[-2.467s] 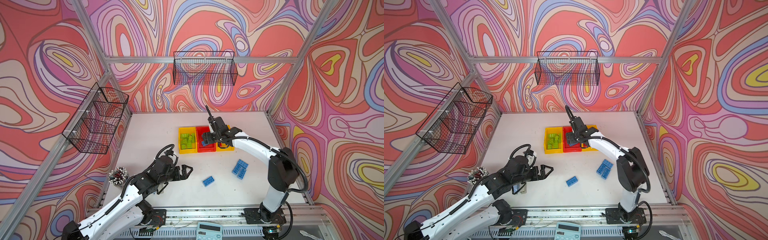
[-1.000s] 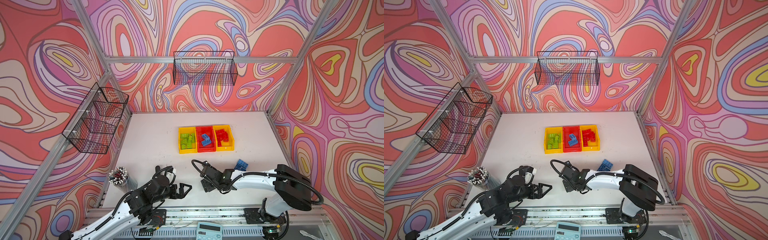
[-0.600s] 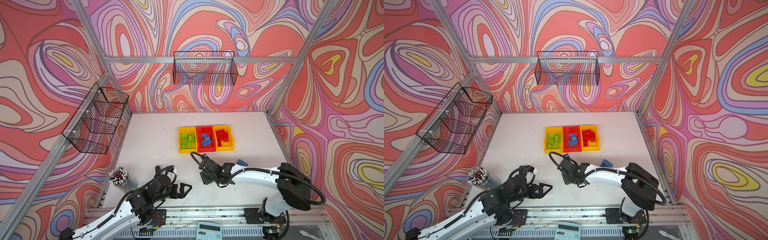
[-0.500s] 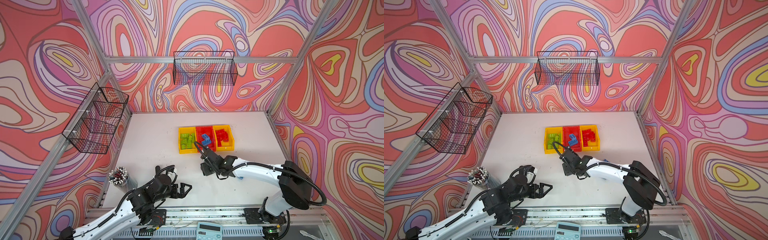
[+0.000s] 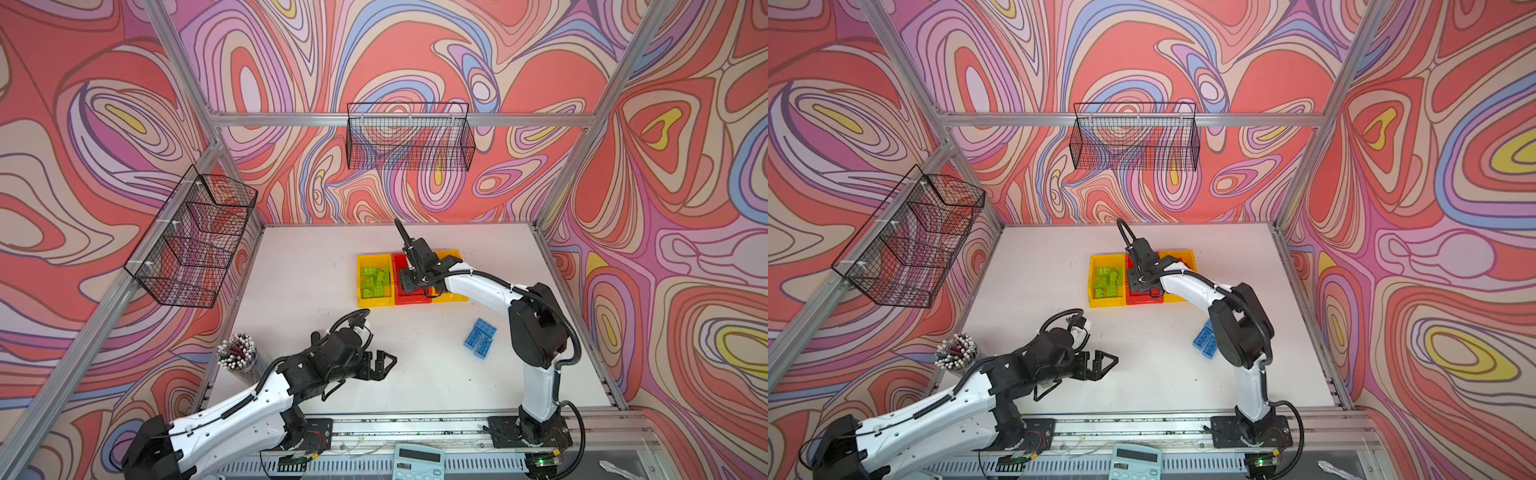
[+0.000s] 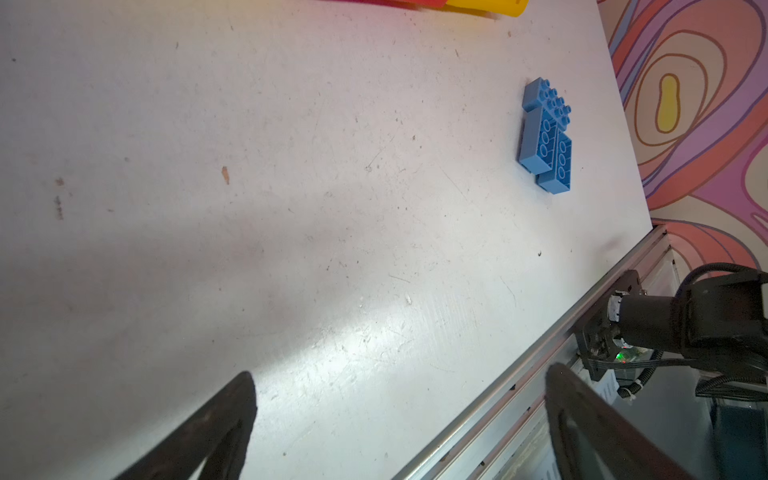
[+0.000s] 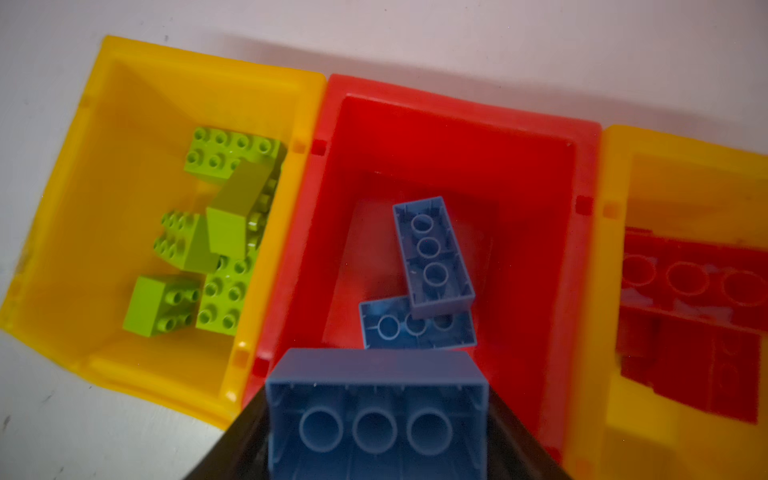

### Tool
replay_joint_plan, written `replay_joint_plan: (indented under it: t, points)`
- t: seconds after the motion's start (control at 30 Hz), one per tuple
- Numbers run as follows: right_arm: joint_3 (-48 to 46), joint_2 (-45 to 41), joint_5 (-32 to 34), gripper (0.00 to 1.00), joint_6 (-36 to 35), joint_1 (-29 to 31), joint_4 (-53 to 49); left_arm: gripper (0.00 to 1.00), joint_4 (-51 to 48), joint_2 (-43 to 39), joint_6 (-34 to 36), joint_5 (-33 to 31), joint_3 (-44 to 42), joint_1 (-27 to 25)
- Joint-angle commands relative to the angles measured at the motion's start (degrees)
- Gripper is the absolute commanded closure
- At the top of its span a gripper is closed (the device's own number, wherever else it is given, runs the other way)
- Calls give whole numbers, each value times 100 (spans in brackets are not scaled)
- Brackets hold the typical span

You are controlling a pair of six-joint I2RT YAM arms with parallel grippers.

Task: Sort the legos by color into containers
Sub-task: 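Carry the light-blue brick into the red bin and open the right gripper, then move the right gripper back to the pair of light-blue bricks on the table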

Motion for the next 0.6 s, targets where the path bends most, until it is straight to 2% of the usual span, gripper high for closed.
replay_joint_plan:
  t: [0.0, 0.07, 0.2, 0.3, 0.43, 0.57]
  points:
    - [447, 243, -41, 46, -257, -128, -231, 0, 363, 237, 252, 40, 384, -33]
    - [643, 375, -3, 41, -308, -181, -290, 0, 370, 383, 334, 58, 501, -31]
    - [879, 415, -15, 21, -398, -221, -330, 0, 348, 606, 452, 54, 681, -30]
    - [891, 227, -39, 11, -404, -222, -355, 0, 365, 671, 466, 86, 727, -32]
    - [665, -219, -7, 6, -369, -222, -384, 0, 383, 556, 364, 31, 668, -30]
    - [-53, -953, 165, 6, -210, -215, -359, 0, 352, 271, 302, 131, 581, -39]
